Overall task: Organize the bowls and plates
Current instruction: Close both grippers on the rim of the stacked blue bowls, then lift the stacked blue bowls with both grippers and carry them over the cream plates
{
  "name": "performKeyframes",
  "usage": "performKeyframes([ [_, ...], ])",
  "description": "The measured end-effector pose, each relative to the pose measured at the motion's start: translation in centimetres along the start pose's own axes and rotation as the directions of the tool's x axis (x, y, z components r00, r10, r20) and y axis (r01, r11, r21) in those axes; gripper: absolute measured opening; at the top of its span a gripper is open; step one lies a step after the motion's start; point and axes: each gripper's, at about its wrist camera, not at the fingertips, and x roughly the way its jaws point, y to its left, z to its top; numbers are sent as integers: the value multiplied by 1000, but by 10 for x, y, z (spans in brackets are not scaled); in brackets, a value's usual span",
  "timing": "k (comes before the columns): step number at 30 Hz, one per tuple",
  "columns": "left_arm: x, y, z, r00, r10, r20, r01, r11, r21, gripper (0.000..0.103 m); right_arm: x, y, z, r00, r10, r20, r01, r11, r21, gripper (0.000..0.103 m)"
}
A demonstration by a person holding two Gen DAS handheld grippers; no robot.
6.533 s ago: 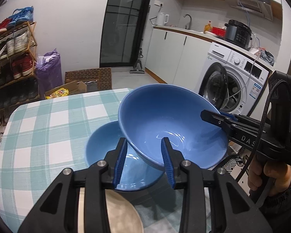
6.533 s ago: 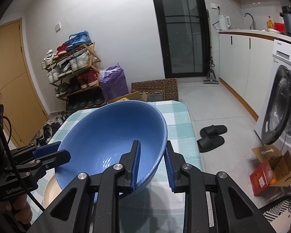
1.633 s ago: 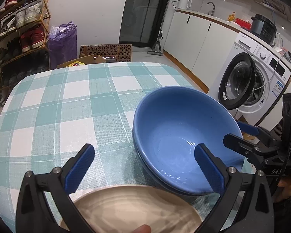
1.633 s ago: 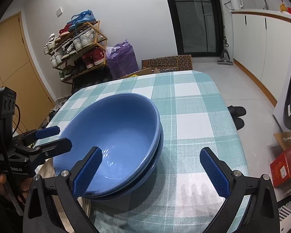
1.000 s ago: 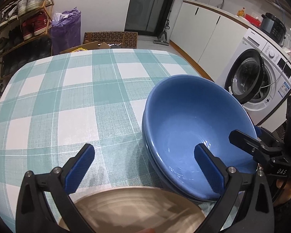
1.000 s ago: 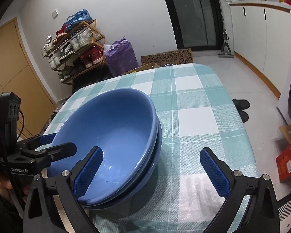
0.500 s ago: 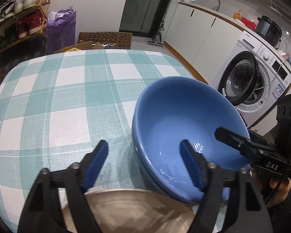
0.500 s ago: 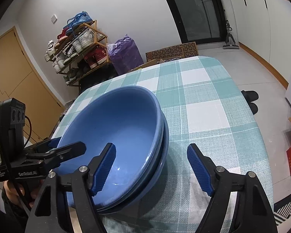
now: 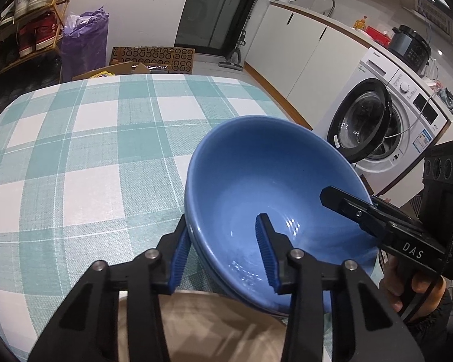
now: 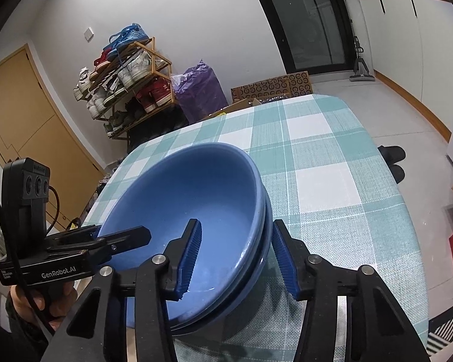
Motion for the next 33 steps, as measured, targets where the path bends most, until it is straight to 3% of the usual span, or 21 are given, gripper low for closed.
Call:
performKeyframes([
  [9, -1, 1, 0, 1000, 13, 0, -13, 1000, -4, 36, -2, -1, -1, 1000, -12, 10, 12, 1000, 9, 44],
  [33, -4, 0, -1, 1000, 19, 2, -19, 1000, -7, 36, -5, -5, -2, 1000, -4, 16, 4, 1000, 22, 42],
])
